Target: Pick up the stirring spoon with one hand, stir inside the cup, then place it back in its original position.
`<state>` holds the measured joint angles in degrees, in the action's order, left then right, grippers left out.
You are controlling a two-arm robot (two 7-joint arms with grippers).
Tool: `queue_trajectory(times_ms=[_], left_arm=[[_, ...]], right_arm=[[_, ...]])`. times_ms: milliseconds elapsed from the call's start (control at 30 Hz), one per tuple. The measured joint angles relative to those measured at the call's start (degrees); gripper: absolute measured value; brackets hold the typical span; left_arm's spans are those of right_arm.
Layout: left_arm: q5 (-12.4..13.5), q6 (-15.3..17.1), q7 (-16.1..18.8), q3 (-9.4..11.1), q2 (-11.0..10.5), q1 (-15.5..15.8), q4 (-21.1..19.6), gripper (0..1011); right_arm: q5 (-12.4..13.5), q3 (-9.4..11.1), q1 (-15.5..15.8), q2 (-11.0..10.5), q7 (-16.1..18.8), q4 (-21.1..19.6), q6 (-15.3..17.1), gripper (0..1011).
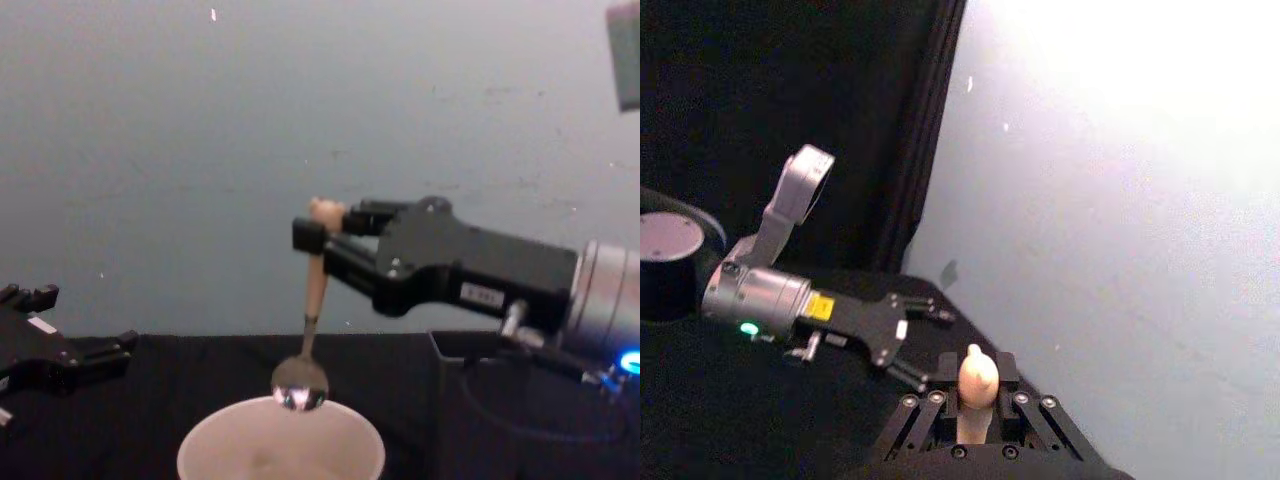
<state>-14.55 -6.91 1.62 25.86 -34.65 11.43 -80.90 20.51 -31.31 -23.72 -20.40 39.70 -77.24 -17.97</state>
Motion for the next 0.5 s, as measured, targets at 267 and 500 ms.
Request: queue_trajectory(times_ms=[267,500], left_arm=[[0.00,0.00,0.00,0.00,0.00,0.00,0.01,1001],[0.00,0.00,0.00,0.00,0.00,0.00,0.00,1001]], right_arm=[[1.36,2.41,0.51,-2.31,-0.81,-4.62,0.18,214],[3.15,5.03,1.34,-4.96,-0.86,-7.99,-0.02,214]])
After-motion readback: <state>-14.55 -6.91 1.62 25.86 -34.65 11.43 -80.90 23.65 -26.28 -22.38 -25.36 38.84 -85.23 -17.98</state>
